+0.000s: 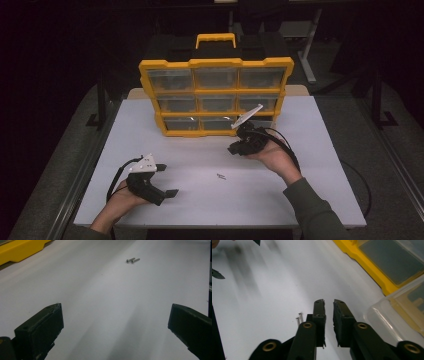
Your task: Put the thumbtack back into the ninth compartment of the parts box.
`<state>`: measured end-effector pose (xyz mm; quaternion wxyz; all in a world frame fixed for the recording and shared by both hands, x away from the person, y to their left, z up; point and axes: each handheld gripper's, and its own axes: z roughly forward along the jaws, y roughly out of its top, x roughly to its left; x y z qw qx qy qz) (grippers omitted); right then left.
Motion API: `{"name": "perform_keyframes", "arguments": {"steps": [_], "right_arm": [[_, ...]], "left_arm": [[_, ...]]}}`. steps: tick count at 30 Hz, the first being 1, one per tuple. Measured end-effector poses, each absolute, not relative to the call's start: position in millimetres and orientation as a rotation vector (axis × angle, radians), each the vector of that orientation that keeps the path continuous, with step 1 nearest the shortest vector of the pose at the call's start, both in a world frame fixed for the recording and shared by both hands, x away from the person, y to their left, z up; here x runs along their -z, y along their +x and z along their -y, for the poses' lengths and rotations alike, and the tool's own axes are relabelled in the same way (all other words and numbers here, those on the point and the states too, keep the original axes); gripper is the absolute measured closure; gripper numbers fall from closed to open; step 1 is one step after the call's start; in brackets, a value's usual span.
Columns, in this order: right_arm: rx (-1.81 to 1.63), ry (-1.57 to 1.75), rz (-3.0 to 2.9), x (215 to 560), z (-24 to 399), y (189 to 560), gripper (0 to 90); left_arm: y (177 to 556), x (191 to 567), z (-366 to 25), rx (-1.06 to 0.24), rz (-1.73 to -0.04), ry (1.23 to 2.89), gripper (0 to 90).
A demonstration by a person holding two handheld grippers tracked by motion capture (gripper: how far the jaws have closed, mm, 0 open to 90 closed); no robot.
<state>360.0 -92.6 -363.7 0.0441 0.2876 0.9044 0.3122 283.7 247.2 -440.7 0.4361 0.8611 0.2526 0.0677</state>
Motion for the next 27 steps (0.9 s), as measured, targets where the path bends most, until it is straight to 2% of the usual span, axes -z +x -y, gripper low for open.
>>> {"name": "perform_keyframes", "arguments": {"steps": [8,27], "right_arm": [[-0.953,0.86,-2.782,379,85,356,70.8],[-0.954,0.818,-2.825,408,74,348,69.2]], "left_arm": [[283,440,-248,-0.169,-0.63,2.143,0.0],[283,442,-248,-0.166,-0.635,2.144,0.0]]}}
